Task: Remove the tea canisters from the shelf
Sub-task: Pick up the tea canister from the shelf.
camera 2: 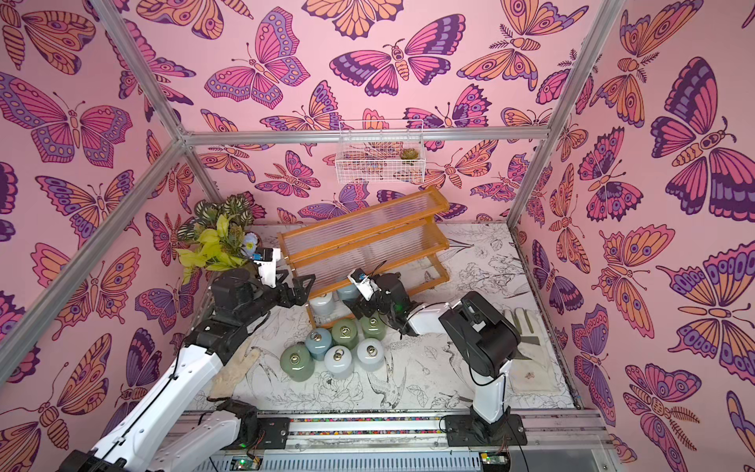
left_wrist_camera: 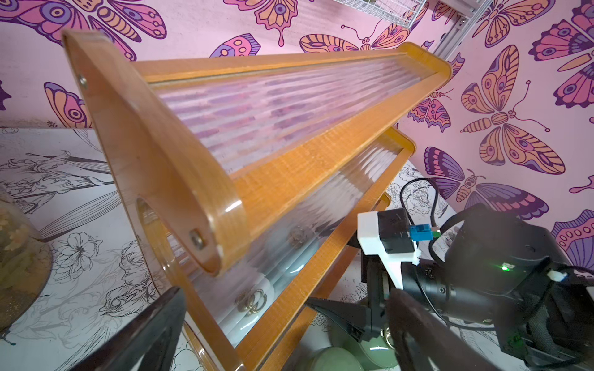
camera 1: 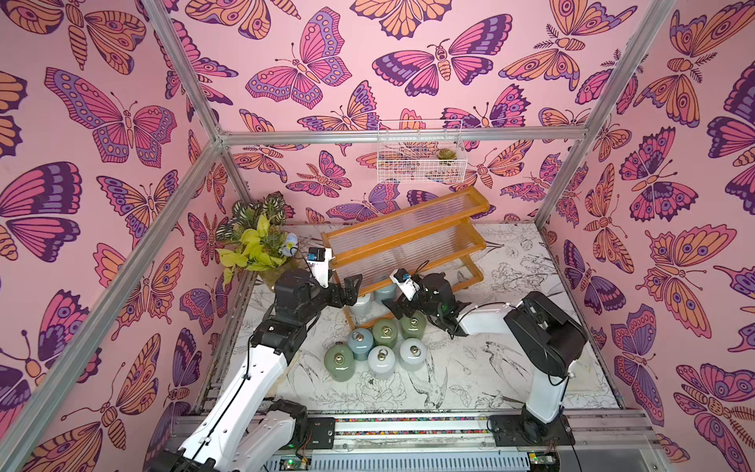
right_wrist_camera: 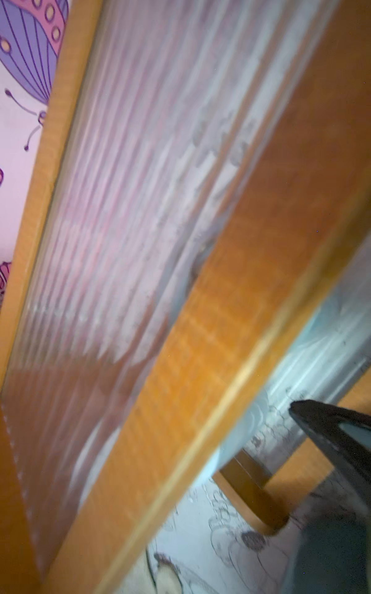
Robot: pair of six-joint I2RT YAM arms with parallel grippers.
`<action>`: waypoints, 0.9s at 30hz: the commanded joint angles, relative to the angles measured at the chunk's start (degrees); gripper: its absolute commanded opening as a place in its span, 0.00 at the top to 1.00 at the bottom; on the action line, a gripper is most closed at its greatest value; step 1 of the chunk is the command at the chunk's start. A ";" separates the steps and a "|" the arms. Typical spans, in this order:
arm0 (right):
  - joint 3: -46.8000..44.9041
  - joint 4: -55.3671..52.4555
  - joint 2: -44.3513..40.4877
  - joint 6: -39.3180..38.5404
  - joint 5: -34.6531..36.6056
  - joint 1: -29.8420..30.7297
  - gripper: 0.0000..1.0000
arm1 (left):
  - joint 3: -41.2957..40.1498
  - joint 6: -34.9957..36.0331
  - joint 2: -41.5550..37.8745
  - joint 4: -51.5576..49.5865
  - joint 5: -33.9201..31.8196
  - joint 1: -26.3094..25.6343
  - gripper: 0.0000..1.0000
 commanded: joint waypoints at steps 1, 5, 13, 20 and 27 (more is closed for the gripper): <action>2.64 7.04 0.89 0.01 6.21 -0.20 0.01 | -1.23 0.36 -1.37 -0.21 -0.47 0.34 0.00; 4.91 6.40 2.13 0.35 2.63 -0.13 0.01 | -1.10 0.59 -1.64 -0.66 -0.68 0.41 0.00; 8.68 3.67 4.49 1.48 -1.70 -0.24 0.01 | -1.16 0.97 -1.64 -0.79 -1.02 0.47 0.00; 10.24 2.91 6.51 2.19 -0.96 -0.29 0.01 | -1.01 1.04 -1.38 -0.86 -1.03 0.56 0.00; 10.50 4.00 7.64 3.29 -1.35 -0.22 0.11 | -1.17 0.85 -1.38 -0.94 -1.19 0.59 0.00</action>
